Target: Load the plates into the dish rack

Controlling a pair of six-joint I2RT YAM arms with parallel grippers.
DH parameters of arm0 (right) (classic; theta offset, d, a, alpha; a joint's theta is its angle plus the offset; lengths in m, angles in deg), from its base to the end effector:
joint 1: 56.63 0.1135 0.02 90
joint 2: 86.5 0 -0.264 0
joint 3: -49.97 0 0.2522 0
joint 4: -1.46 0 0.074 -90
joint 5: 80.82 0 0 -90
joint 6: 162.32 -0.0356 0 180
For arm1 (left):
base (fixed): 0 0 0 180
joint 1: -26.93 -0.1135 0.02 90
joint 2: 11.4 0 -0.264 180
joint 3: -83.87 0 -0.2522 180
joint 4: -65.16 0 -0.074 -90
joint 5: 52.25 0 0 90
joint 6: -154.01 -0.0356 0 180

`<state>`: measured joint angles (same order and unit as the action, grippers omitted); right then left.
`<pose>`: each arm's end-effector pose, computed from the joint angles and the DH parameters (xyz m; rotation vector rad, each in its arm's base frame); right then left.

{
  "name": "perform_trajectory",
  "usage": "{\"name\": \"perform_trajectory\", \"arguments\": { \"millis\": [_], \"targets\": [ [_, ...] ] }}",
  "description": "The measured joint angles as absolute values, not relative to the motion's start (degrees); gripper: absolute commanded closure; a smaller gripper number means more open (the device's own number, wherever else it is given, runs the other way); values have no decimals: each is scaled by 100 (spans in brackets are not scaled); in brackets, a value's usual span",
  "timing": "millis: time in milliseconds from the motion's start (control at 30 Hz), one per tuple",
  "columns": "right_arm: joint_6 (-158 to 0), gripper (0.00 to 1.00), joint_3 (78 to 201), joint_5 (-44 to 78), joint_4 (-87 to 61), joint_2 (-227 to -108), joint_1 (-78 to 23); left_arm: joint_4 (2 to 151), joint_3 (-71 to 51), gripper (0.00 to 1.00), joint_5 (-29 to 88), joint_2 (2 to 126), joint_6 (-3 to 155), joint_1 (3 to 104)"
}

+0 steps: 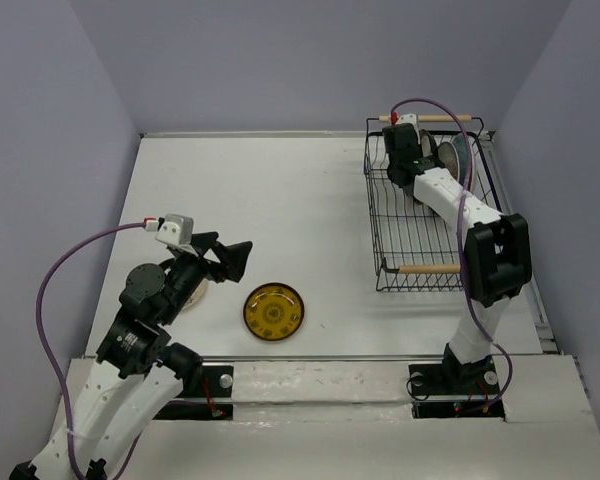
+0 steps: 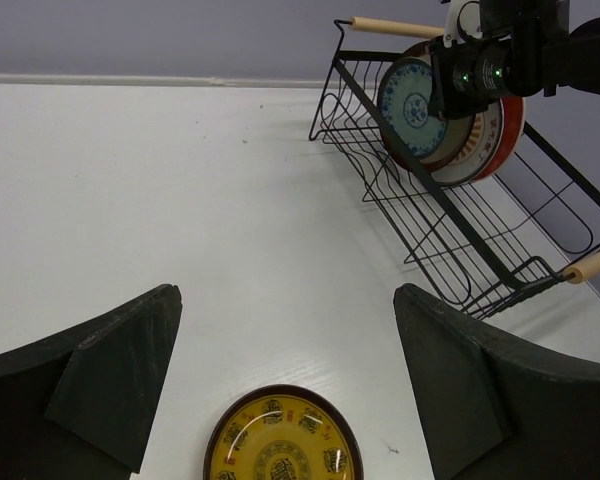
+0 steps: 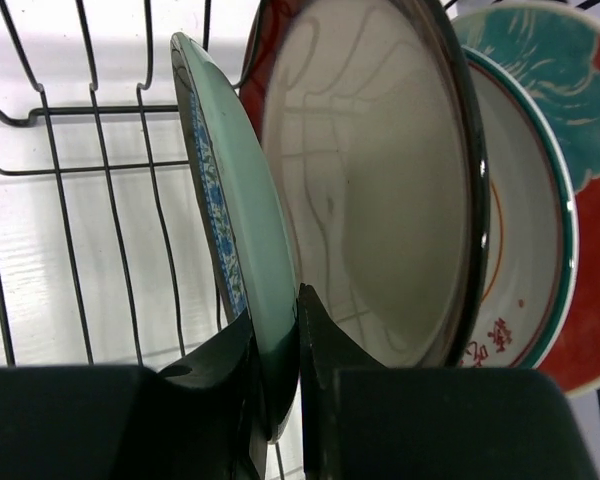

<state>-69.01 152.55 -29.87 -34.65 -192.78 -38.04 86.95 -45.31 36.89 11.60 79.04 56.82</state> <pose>0.4088 0.1138 0.2856 -0.0571 2.1517 -0.6141 0.0943 -0.0548 0.3459 0.2062 1.4846 -0.6467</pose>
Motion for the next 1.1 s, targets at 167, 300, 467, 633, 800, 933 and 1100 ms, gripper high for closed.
{"name": "perform_trajectory", "arguments": {
  "millis": [167,300,467,633,800,933,1100],
  "targets": [
    [-7091,93,15255,-2648,-3473,-19391,-3985,8695,-4531,1,3682,1248,7904,5682],
    [-7275,93,15253,-2438,-3475,-19455,-4040,8697,-4531,1,3678,1311,7901,5682],
    [-7430,93,15248,-2259,-3478,-19551,-4040,8697,-4531,1,3678,1326,7901,5682],
    [-7529,87,15111,-2226,-3482,-19568,-4044,8697,-4531,1,3680,1379,7901,5682],
    [-7636,48,15023,-2198,-3497,-19568,-4044,8697,-4531,1,3682,1403,7904,5682],
    [-7710,34,15014,-2075,-3502,-19520,-4044,8700,-4531,1,3689,1556,7945,5682],
    [-7810,32,15001,-1654,-3515,-19105,-4044,8899,-4531,1,3781,2220,8247,5682]
  ]
}}
